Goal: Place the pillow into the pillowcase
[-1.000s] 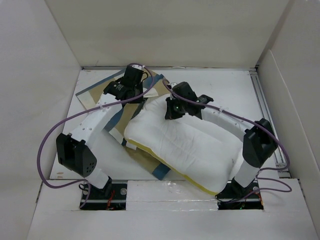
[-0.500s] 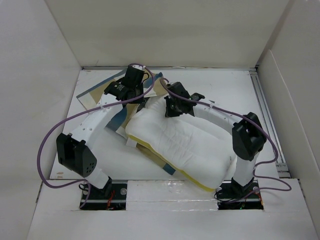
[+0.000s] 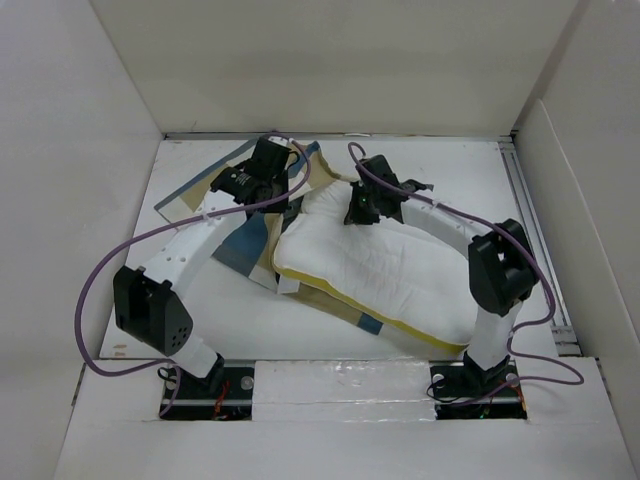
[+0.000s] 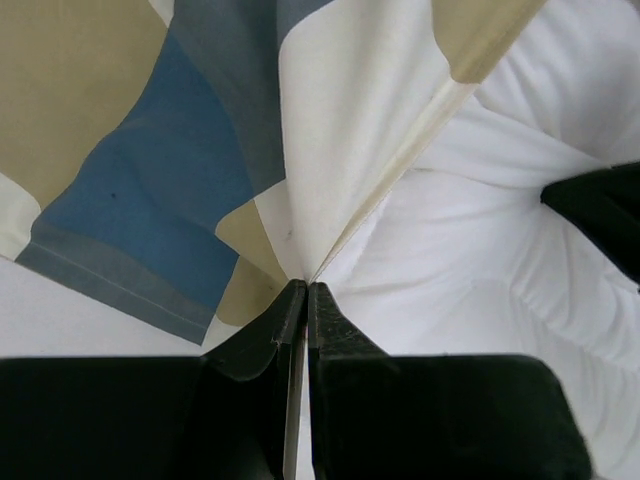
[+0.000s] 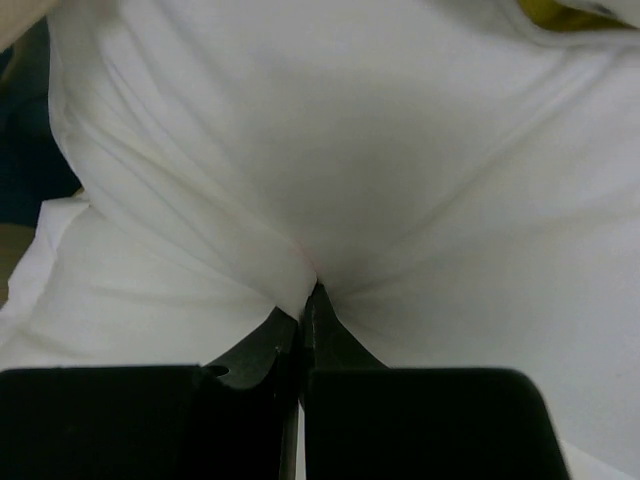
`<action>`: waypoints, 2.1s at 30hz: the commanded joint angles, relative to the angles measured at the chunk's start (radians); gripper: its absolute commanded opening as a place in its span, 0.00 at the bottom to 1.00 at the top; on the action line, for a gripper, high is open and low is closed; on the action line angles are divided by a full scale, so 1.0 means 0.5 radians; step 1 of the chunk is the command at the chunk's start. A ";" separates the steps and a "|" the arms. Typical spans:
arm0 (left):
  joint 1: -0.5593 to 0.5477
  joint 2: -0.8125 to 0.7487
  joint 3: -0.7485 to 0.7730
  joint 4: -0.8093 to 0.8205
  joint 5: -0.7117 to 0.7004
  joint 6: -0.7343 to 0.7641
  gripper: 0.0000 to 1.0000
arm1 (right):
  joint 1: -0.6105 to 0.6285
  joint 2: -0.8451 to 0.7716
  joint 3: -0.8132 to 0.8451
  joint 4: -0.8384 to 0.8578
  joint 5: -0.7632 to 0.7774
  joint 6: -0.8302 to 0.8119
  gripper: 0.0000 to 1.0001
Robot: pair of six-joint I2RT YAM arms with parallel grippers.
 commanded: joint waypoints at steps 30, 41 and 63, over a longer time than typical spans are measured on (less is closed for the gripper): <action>0.005 0.001 0.077 0.016 0.043 -0.068 0.53 | 0.190 -0.470 -0.311 0.567 0.432 -0.392 1.00; 0.075 -0.156 -0.548 0.249 0.150 -0.022 1.00 | 0.432 -0.695 -0.464 0.549 0.258 -0.503 1.00; 0.220 0.216 -0.516 0.661 0.399 -0.215 0.00 | 0.683 -0.855 -0.753 0.677 0.186 -0.714 1.00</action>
